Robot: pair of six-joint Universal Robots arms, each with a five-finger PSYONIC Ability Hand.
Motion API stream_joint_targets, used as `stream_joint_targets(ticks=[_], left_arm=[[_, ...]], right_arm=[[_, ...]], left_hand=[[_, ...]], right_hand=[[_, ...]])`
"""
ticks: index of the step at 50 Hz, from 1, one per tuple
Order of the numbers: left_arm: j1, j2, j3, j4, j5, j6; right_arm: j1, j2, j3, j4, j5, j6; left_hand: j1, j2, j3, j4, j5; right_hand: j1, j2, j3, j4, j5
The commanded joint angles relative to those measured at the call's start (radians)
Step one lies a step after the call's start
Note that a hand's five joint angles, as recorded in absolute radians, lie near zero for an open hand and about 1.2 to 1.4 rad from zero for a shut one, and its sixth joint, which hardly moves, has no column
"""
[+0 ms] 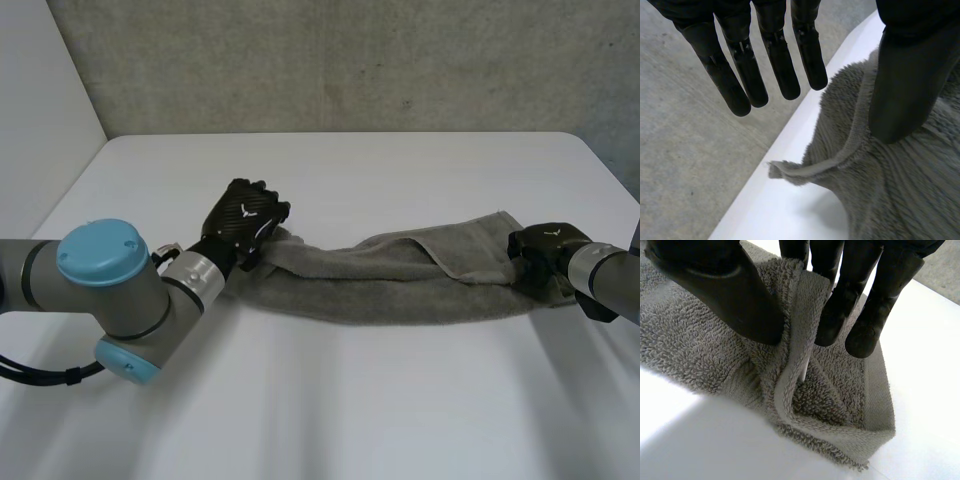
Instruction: Fold the towel.
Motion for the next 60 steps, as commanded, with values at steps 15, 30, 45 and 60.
stream_joint_targets(ticks=[15, 30, 45, 60], left_arm=[[0.0, -0.032, 0.047, -0.013, -0.005, -0.011], [0.002, 0.377, -0.025, -0.023, -0.197, -0.117], [0.003, 0.768, -0.051, -0.456, -0.226, -0.144], [0.051, 0.567, -0.065, -0.606, -0.239, 0.084]], right_arm=[[0.003, 0.008, -0.005, 0.0, -0.004, -0.004], [0.008, -0.469, 0.014, -0.023, -0.031, 0.193], [-0.049, -0.74, -0.042, 0.325, -0.199, -0.035], [-0.002, -0.492, -0.087, 0.416, -0.102, -0.277]], left_hand=[[0.588, 0.594, 0.589, 0.584, 0.421], [0.588, 0.594, 0.589, 0.584, 0.421], [0.588, 0.594, 0.589, 0.584, 0.421], [0.588, 0.594, 0.589, 0.584, 0.421]], right_hand=[[0.084, 0.077, 0.063, 0.053, 0.078], [0.084, 0.077, 0.063, 0.053, 0.078], [0.084, 0.077, 0.063, 0.053, 0.078], [0.084, 0.077, 0.063, 0.053, 0.078]])
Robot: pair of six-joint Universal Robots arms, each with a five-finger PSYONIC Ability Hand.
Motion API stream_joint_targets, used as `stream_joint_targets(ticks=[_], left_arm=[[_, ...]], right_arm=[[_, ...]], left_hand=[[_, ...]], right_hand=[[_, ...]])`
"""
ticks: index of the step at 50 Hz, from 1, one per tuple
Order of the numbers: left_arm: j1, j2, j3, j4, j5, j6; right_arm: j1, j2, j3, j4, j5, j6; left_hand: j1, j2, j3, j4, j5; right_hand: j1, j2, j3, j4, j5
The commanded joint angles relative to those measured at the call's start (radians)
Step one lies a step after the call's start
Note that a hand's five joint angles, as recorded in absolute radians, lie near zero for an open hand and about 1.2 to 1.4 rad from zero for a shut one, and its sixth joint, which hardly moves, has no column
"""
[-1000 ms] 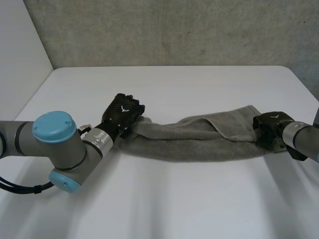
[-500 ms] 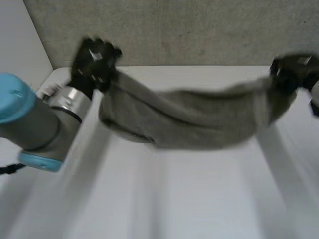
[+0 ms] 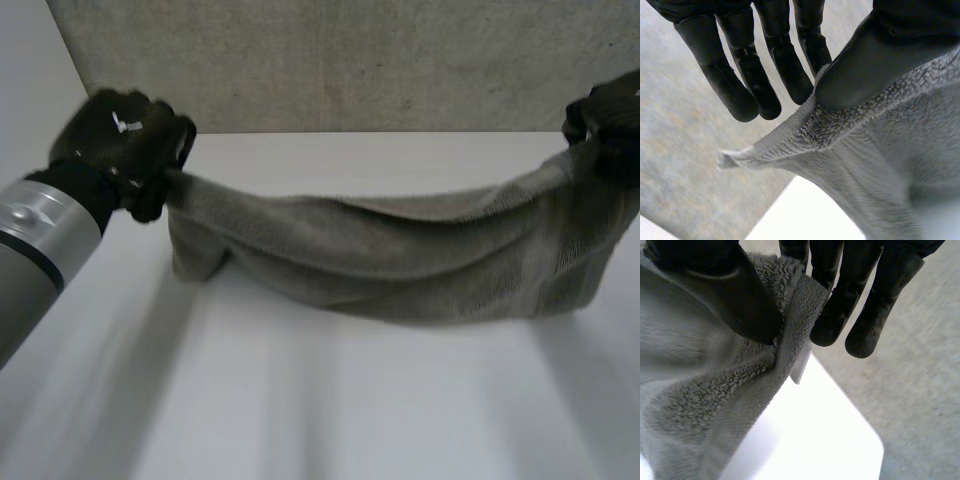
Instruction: Fold the towel.
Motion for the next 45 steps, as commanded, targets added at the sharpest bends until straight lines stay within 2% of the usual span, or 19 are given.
stream_joint_targets(ticks=[1, 2, 4, 6, 10, 12, 13, 14, 15, 17, 18, 20, 23, 26, 31, 34, 38, 42, 45], left_arm=[[0.024, -0.167, 0.03, 0.01, -0.002, 0.168], [0.024, -0.167, 0.03, 0.01, -0.002, 0.168], [0.021, -0.283, 0.119, 0.045, -0.01, 0.194], [0.018, -0.349, 0.183, 0.068, -0.019, 0.196], [0.011, -0.479, 0.343, 0.107, -0.054, 0.196], [0.008, -0.587, 0.539, 0.148, -0.112, 0.182], [0.008, -0.588, 0.54, 0.148, -0.113, 0.182], [0.008, -0.621, 0.635, 0.174, -0.138, 0.167], [0.008, -0.641, 0.72, 0.211, -0.162, 0.144], [0.008, -0.644, 0.788, 0.26, -0.185, 0.109], [0.008, -0.644, 0.788, 0.26, -0.185, 0.108], [0.008, -0.625, 0.856, 0.363, -0.214, 0.012], [0.009, -0.562, 0.845, 0.424, -0.225, -0.068], [0.009, -0.537, 0.824, 0.434, -0.225, -0.09], [0.008, -0.454, 0.574, 0.438, -0.206, -0.102], [0.008, -0.43, 0.492, 0.446, -0.205, -0.099], [0.008, -0.384, 0.254, 0.463, -0.17, -0.097], [0.009, -0.37, 0.025, 0.522, -0.117, -0.094], [0.008, -0.37, -0.045, 0.555, -0.105, -0.091]], right_arm=[[0.08, 0.165, -0.054, -0.01, 0.093, -0.068], [0.08, 0.166, -0.054, -0.01, 0.094, -0.068], [0.117, 0.213, -0.085, -0.031, 0.121, -0.065], [0.18, 0.325, -0.174, -0.129, 0.188, -0.052], [0.218, 0.417, -0.254, -0.289, 0.258, -0.028], [0.24, 0.472, -0.321, -0.512, 0.299, 0.006], [0.24, 0.473, -0.321, -0.513, 0.299, 0.006], [0.247, 0.48, -0.332, -0.66, 0.307, 0.03], [0.248, 0.48, -0.332, -0.662, 0.307, 0.03], [0.251, 0.477, -0.315, -0.952, 0.321, 0.101], [0.251, 0.477, -0.315, -0.953, 0.321, 0.101], [0.249, 0.435, -0.265, -1.161, 0.322, 0.177], [0.243, 0.394, -0.239, -1.189, 0.322, 0.208], [0.238, 0.335, -0.196, -1.172, 0.31, 0.256], [0.237, 0.322, -0.122, -1.071, 0.29, 0.276], [0.235, 0.321, -0.065, -0.985, 0.23, 0.277], [0.235, 0.33, 0.02, -0.868, 0.119, 0.27], [0.229, 0.341, 0.076, -0.78, 0.075, 0.268], [0.198, 0.381, 0.134, -0.717, 0.048, 0.248]], left_hand=[[-0.033, -0.105, -0.147, -0.117, -0.264], [-0.033, -0.105, -0.147, -0.117, -0.264], [-0.033, -0.105, -0.147, -0.117, -0.264], [-0.033, -0.105, -0.147, -0.117, -0.264], [-0.033, -0.105, -0.147, -0.117, -0.264], [-0.033, -0.105, -0.147, -0.117, -0.264], [-0.033, -0.105, -0.147, -0.117, -0.264], [-0.033, -0.105, -0.147, -0.117, -0.264], [-0.033, -0.105, -0.147, -0.117, -0.264], [-0.033, -0.105, -0.147, -0.117, -0.264], [-0.033, -0.105, -0.147, -0.117, -0.264], [-0.033, -0.105, -0.147, -0.117, -0.264], [-0.033, -0.105, -0.147, -0.117, -0.264], [-0.033, -0.105, -0.147, -0.117, -0.264], [-0.033, -0.105, -0.147, -0.117, -0.264], [-0.033, -0.105, -0.147, -0.117, -0.264], [-0.033, -0.105, -0.147, -0.117, -0.264], [-0.033, -0.105, -0.147, -0.117, -0.264], [-0.033, -0.105, -0.147, -0.117, -0.264]], right_hand=[[0.084, 0.077, 0.063, 0.053, 0.078], [0.084, 0.077, 0.063, 0.053, 0.078], [0.084, 0.077, 0.063, 0.053, 0.078], [0.084, 0.077, 0.063, 0.053, 0.078], [0.084, 0.077, 0.063, 0.053, 0.078], [0.084, 0.077, 0.063, 0.053, 0.078], [0.084, 0.077, 0.063, 0.053, 0.078], [0.084, 0.077, 0.063, 0.053, 0.078], [0.084, 0.077, 0.063, 0.053, 0.078], [0.084, 0.077, 0.063, 0.053, 0.078], [0.084, 0.077, 0.063, 0.053, 0.078], [0.084, 0.077, 0.063, 0.053, 0.078], [0.084, 0.077, 0.063, 0.053, 0.078], [0.084, 0.077, 0.063, 0.053, 0.078], [0.084, 0.077, 0.063, 0.053, 0.078], [0.084, 0.077, 0.063, 0.053, 0.078], [0.084, 0.077, 0.063, 0.053, 0.078], [0.084, 0.077, 0.063, 0.053, 0.078], [0.084, 0.077, 0.063, 0.053, 0.078]])
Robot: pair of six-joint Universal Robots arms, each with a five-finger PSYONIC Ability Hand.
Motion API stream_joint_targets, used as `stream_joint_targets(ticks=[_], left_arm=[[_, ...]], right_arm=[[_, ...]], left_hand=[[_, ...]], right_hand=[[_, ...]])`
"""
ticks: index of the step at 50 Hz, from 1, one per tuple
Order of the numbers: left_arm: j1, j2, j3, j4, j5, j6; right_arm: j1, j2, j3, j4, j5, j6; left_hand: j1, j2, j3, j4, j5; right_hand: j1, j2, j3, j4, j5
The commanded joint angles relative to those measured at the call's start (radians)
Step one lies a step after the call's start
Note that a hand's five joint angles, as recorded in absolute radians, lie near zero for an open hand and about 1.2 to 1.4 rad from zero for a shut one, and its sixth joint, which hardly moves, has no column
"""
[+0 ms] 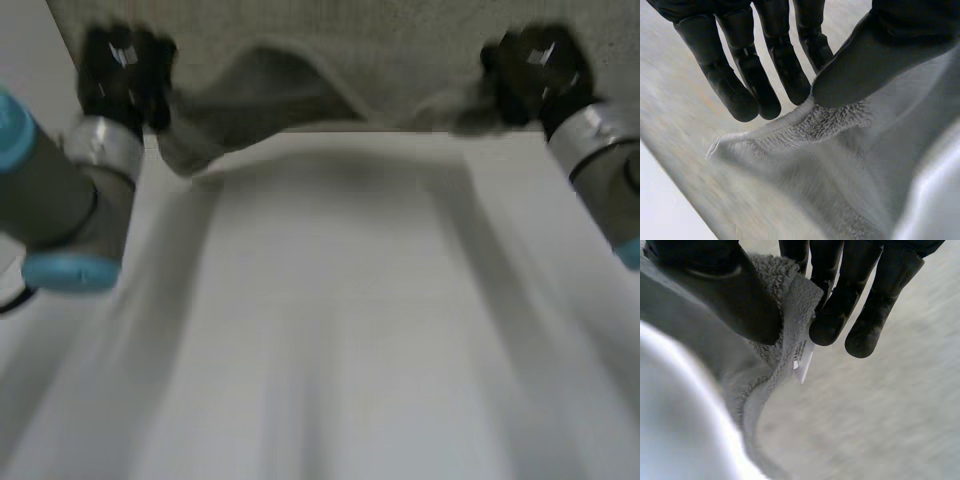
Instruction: Fold the towel.
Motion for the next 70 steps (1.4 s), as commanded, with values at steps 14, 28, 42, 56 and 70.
stream_joint_targets(ticks=[14, 28, 42, 56, 70], left_arm=[[-0.039, -0.006, -0.559, 0.229, 0.065, 0.218], [-0.045, 0.0, -0.565, 0.274, 0.059, 0.217], [-0.034, -0.016, -0.571, 0.277, 0.062, 0.217], [-0.022, -0.044, -0.605, 0.416, 0.059, 0.23], [0.03, -0.099, -0.591, 0.435, 0.065, 0.229]], right_arm=[[-0.148, 0.136, 0.223, 0.278, -0.051, -0.251], [-0.146, 0.055, 0.369, 0.243, -0.104, -0.235], [-0.143, 0.042, 0.444, 0.176, -0.15, -0.249], [-0.157, 0.019, 0.478, 0.05, -0.101, -0.208], [-0.178, 0.001, 0.518, 0.004, -0.015, -0.116]], left_hand=[[-0.056, -0.105, -0.151, -0.117, -0.286], [-0.056, -0.105, -0.151, -0.117, -0.286], [-0.056, -0.105, -0.151, -0.117, -0.286], [-0.269, -0.318, -0.364, -0.33, -0.499], [-0.311, -0.36, -0.406, -0.372, -0.541]], right_hand=[[0.04, 0.035, 0.015, 0.011, 0.035], [-0.735, -0.74, -0.76, -0.764, -0.74], [-0.759, -0.764, -0.784, -0.788, -0.764], [0.083, 0.077, 0.057, 0.053, 0.078], [0.083, 0.077, 0.057, 0.053, 0.078]])
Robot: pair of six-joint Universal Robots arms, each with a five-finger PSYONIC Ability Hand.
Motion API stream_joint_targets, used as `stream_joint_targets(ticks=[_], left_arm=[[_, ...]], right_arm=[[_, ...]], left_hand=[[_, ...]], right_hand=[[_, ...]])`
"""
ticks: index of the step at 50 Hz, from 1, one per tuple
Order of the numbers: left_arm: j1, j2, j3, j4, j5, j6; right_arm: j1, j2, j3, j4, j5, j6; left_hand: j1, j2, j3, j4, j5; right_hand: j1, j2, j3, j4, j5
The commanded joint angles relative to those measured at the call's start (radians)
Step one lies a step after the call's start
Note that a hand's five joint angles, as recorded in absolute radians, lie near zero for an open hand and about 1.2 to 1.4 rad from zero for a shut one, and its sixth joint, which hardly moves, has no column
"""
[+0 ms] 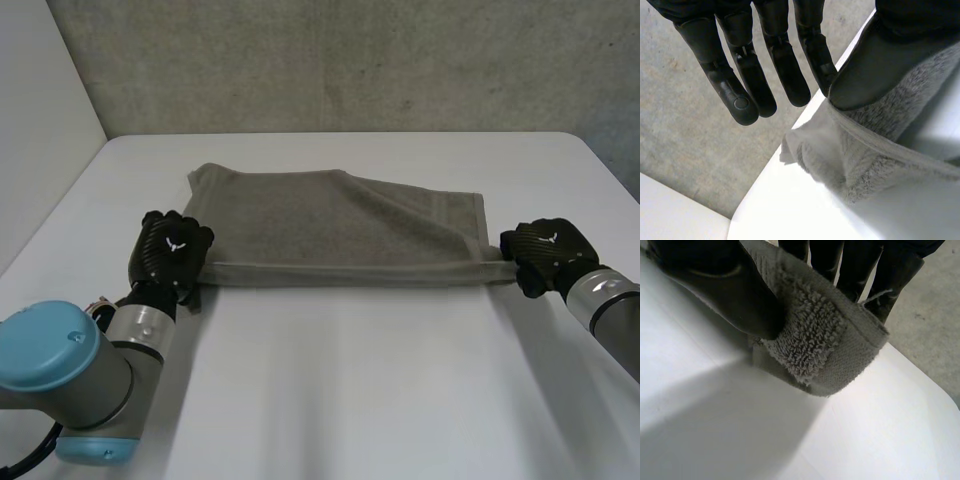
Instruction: Fold the towel.
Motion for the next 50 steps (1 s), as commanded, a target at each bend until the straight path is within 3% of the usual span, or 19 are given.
stream_joint_targets(ticks=[1, 17, 22, 23, 24, 25, 32, 39, 48, 50], left_arm=[[0.016, -0.02, 0.007, -0.005, 0.003, -0.002], [0.038, -0.005, -0.007, -0.004, 0.001, 0.0], [0.052, 0.023, -0.019, -0.005, 0.001, 0.001], [0.052, 0.041, -0.027, -0.005, 0.001, 0.0], [0.052, 0.042, -0.027, -0.005, 0.001, 0.0], [0.052, 0.063, -0.033, -0.005, 0.001, -0.002], [0.052, 0.18, -0.056, -0.004, 0.001, -0.002], [0.064, 0.411, -0.064, -0.001, 0.0, -0.014], [0.05, 0.443, -0.113, -0.074, -0.002, -0.059], [0.029, 0.378, -0.137, -0.146, 0.014, -0.074]], right_arm=[[0.002, 0.003, 0.01, 0.001, 0.015, 0.018], [-0.006, -0.024, 0.008, -0.023, 0.074, 0.168], [-0.02, -0.049, 0.02, -0.023, 0.073, 0.173], [-0.021, -0.061, 0.027, -0.025, 0.07, 0.174], [-0.021, -0.061, 0.027, -0.025, 0.07, 0.174], [-0.023, -0.076, 0.03, -0.025, 0.068, 0.174], [-0.023, -0.139, 0.04, -0.023, 0.062, 0.177], [-0.023, -0.314, 0.022, -0.01, 0.065, 0.174], [-0.014, -0.339, 0.045, 0.012, 0.033, 0.176], [-0.011, -0.298, 0.059, 0.012, 0.028, 0.165]], left_hand=[[-0.164, -0.163, -0.171, -0.165, -0.34], [-0.27, -0.269, -0.277, -0.271, -0.446], [-0.203, -0.201, -0.21, -0.203, -0.378], [-0.057, -0.056, -0.064, -0.058, -0.233], [-0.056, -0.054, -0.063, -0.056, -0.231], [0.098, 0.099, 0.091, 0.097, -0.078], [0.099, 0.101, 0.092, 0.099, -0.076], [0.099, 0.101, 0.092, 0.099, -0.076], [0.099, 0.101, 0.092, 0.099, -0.076], [-0.49, -0.489, -0.497, -0.491, -0.666]], right_hand=[[0.054, 0.067, 0.059, 0.054, 0.051], [0.054, 0.067, 0.059, 0.054, 0.051], [0.054, 0.067, 0.059, 0.054, 0.051], [0.054, 0.067, 0.059, 0.054, 0.051], [0.054, 0.067, 0.059, 0.054, 0.051], [0.054, 0.067, 0.059, 0.054, 0.051], [0.054, 0.067, 0.059, 0.054, 0.051], [0.054, 0.067, 0.059, 0.054, 0.051], [0.054, 0.067, 0.059, 0.054, 0.051], [0.054, 0.067, 0.059, 0.054, 0.051]])
